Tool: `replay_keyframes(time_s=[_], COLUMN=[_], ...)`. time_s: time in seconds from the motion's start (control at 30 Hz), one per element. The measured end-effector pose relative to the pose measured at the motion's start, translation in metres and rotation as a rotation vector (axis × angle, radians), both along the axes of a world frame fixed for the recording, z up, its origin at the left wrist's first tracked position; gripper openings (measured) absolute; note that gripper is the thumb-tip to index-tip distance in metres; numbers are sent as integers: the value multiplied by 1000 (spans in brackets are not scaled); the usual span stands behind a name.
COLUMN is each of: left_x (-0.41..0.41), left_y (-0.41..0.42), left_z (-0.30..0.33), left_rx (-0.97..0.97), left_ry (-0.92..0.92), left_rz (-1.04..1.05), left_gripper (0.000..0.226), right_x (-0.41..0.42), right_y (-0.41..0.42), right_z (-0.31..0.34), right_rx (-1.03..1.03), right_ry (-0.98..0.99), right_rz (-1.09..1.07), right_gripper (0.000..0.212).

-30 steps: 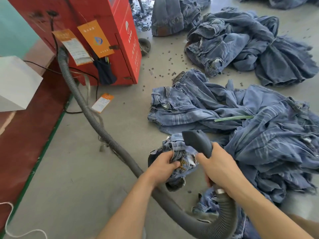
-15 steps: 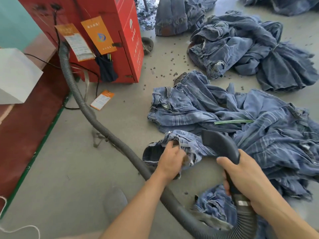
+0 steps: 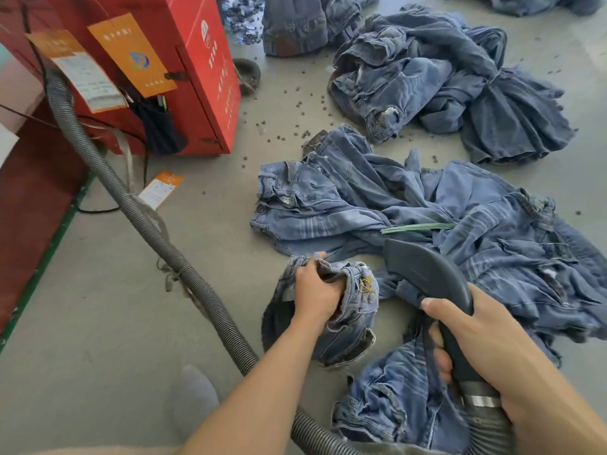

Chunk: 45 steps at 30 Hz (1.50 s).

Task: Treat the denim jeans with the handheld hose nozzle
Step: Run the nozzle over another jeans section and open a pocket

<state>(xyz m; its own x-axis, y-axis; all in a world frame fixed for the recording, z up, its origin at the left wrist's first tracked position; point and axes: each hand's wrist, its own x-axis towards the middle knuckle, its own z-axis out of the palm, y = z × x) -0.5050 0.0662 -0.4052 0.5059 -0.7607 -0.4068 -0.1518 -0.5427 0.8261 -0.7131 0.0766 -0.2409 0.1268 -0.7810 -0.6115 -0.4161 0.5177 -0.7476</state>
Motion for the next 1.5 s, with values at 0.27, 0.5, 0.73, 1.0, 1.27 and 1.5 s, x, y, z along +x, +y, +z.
replay_keyframes(time_s=[0.27,0.5,0.73,1.0,1.27,1.5], left_x=[10,-10,-19,-14,-1,14], left_y=[-18,-45,-39,-31,-15,-17], left_z=[26,65,65,59,48,43], left_rx=[-167,188,-69,-18,-79,-53], left_ry=[-571,260,407,280,398,386], left_rz=[-270,-562,-515,-430,-624,-609], left_gripper=[32,36,27,21,14,32], right_x=[-8,-13,-34,-24,-15,-10], right_y=[-2,2,-3,6,-17,15], right_z=[23,28,29,22,-7,-3], right_rx=[-17,-99,-76,-68,-14,6], right_ry=[-51,-3,-37,56,50,76], right_rz=[-1,5,-144,40,-35,184], right_gripper=[13,15,15,22,14,12])
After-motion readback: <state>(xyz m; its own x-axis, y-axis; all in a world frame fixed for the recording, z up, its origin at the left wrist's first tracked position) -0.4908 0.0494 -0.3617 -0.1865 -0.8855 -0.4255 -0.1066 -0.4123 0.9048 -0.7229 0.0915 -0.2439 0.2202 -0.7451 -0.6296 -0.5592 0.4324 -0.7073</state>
